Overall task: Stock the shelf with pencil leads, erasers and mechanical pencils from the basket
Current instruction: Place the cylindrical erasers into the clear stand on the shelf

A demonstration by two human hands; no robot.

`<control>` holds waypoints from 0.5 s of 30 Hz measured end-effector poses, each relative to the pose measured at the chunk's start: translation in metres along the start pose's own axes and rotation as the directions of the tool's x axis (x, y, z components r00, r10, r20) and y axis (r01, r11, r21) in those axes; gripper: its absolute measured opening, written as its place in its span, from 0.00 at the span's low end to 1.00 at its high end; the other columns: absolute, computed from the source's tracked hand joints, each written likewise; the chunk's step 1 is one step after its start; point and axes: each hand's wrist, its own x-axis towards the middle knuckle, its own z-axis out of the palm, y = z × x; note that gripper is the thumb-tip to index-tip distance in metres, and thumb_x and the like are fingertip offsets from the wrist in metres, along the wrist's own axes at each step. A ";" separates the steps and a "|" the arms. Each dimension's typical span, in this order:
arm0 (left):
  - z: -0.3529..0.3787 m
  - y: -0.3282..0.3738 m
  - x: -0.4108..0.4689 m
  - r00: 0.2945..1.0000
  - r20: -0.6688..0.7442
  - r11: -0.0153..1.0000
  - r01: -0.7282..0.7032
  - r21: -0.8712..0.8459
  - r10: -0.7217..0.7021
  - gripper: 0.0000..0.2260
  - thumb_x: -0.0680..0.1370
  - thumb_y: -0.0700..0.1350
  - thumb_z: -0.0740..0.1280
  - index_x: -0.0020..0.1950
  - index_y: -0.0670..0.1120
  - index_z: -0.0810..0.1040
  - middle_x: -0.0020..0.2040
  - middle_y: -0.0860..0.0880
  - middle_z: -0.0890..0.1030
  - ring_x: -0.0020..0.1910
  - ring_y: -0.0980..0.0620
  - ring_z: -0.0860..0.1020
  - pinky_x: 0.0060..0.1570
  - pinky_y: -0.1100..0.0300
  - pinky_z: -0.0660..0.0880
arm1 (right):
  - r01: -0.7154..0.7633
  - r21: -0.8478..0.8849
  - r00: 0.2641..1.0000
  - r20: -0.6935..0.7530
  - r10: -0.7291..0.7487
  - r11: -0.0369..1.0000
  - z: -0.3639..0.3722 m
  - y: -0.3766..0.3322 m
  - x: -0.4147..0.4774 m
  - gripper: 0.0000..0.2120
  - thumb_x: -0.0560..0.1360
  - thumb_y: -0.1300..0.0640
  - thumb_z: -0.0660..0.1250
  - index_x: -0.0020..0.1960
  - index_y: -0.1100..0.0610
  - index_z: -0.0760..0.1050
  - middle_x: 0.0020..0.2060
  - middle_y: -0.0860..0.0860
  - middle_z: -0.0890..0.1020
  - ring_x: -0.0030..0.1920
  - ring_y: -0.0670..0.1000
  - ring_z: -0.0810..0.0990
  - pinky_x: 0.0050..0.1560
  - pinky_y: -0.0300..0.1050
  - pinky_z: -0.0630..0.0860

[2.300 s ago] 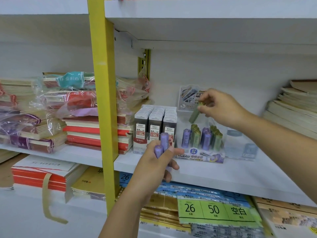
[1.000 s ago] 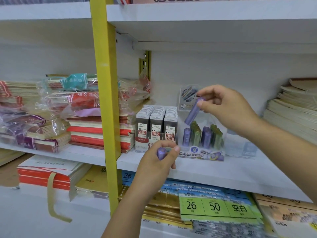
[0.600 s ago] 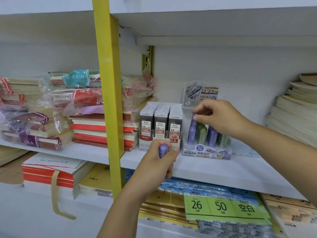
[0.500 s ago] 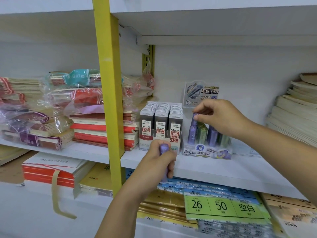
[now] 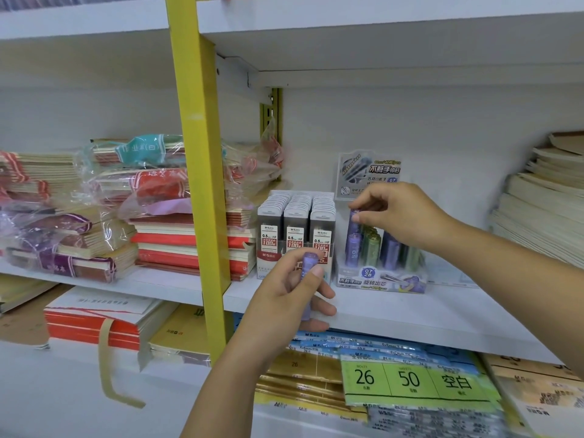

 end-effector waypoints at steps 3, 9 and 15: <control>-0.001 -0.001 0.000 1.000 -0.015 0.999 -0.013 0.035 0.014 0.07 0.81 0.52 0.63 0.55 0.65 0.77 0.39 0.53 0.83 0.36 0.55 0.81 0.31 0.60 0.78 | -0.012 0.027 1.000 0.025 0.011 1.000 -0.003 0.000 0.000 0.08 0.71 0.60 0.75 0.42 0.47 0.80 0.36 0.41 0.82 0.36 0.34 0.79 0.35 0.24 0.71; -0.001 -0.002 0.001 0.999 -0.037 1.000 -0.004 0.011 0.005 0.09 0.83 0.50 0.62 0.60 0.61 0.76 0.40 0.53 0.82 0.38 0.56 0.81 0.32 0.61 0.77 | 0.003 -0.051 1.000 0.012 -0.003 0.999 0.000 0.000 0.000 0.05 0.71 0.59 0.75 0.46 0.52 0.82 0.38 0.40 0.81 0.37 0.32 0.78 0.40 0.23 0.72; -0.004 -0.003 0.000 1.000 -0.027 1.000 0.005 -0.026 -0.005 0.10 0.84 0.44 0.60 0.63 0.52 0.74 0.45 0.52 0.85 0.46 0.54 0.83 0.40 0.61 0.79 | 0.032 -0.154 0.996 0.087 -0.019 0.988 0.007 0.004 0.001 0.04 0.74 0.55 0.71 0.48 0.52 0.83 0.40 0.44 0.83 0.42 0.39 0.80 0.41 0.28 0.72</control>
